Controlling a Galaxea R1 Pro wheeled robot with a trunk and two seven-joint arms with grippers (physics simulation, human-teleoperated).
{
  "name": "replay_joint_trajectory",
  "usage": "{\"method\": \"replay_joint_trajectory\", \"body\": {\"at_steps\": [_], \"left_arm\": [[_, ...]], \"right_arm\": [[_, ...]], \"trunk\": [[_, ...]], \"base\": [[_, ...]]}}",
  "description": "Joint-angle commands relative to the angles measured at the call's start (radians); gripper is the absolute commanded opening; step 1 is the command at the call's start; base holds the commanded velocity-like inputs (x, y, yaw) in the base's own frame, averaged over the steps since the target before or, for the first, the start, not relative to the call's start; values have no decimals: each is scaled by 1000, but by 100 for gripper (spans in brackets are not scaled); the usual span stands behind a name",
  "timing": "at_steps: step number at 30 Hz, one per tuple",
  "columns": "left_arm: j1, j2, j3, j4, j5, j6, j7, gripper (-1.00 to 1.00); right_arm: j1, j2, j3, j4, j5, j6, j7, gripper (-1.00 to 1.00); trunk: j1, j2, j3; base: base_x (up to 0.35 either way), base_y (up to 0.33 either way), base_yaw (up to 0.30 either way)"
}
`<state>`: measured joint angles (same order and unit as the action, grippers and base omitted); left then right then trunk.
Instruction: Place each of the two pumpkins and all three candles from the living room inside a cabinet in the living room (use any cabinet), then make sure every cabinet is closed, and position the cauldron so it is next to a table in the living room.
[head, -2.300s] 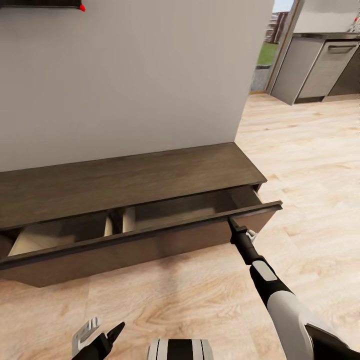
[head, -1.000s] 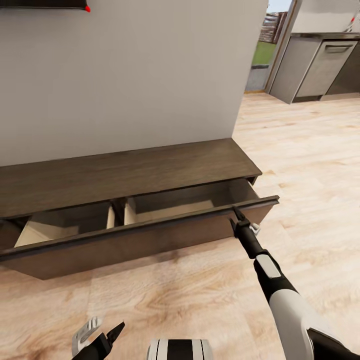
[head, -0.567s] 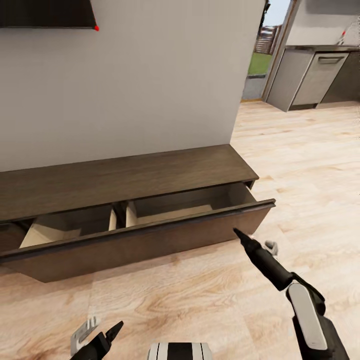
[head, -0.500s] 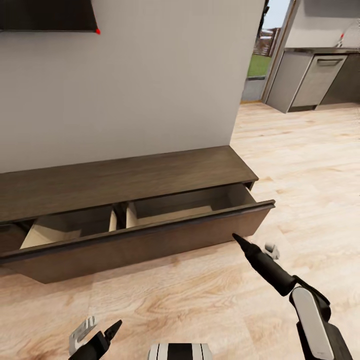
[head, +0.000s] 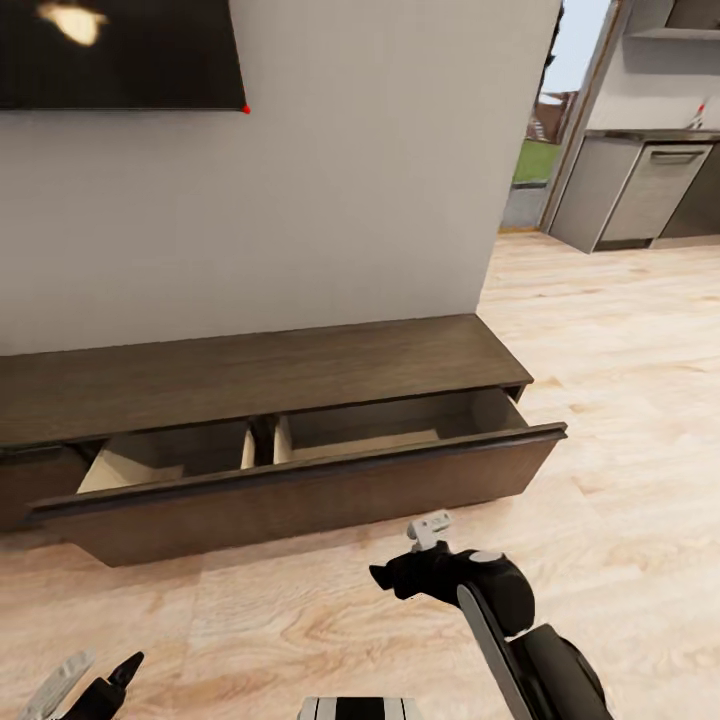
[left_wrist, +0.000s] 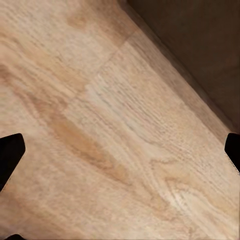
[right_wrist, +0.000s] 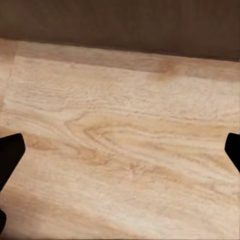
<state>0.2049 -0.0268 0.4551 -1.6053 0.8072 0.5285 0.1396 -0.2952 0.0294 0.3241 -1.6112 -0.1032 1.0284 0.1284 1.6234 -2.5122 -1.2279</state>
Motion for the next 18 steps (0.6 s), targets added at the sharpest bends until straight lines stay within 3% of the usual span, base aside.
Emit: {"method": "replay_joint_trajectory", "body": {"at_steps": [1, 5, 6, 12, 14, 15, 18], "left_arm": [[-1, 1, 1, 1, 1, 4, -2, 100], [-4, 5, 12, 9, 14, 25, -29, 100], [3, 3, 11, 25, 42, 30, -51, 100], [13, 4, 20, 38, 54, 31, -73, 100], [23, 6, 40, 40, 85, 31, -74, 100], [33, 10, 72, 60, 136, 31, -74, 100], [28, 17, 74, 93, 147, 34, -75, 100]], "right_arm": [[0, 7, 10, 0, 4, 1, -5, 100], [0, 42, 45, 0, 13, 2, -20, 100], [2, 48, 66, 1, 14, -3, -20, 100], [9, 48, 111, 1, 14, -7, -22, 100], [9, 47, 113, 1, 14, -7, -23, 100], [10, 47, 117, 1, 14, -7, -23, 100], [12, 48, 118, 1, 14, -8, -23, 100]], "trunk": [[0, 0, 4], [-2, 1, 19], [-3, 1, 23], [-5, 3, 43], [-6, 3, 49], [-7, 4, 52], [-8, 4, 62]], "base": [[0, 0, 274], [0, 0, 278], [0, 0, 275], [0, 0, 274], [0, 0, 274], [0, 0, 267], [0, 0, 266]]}}
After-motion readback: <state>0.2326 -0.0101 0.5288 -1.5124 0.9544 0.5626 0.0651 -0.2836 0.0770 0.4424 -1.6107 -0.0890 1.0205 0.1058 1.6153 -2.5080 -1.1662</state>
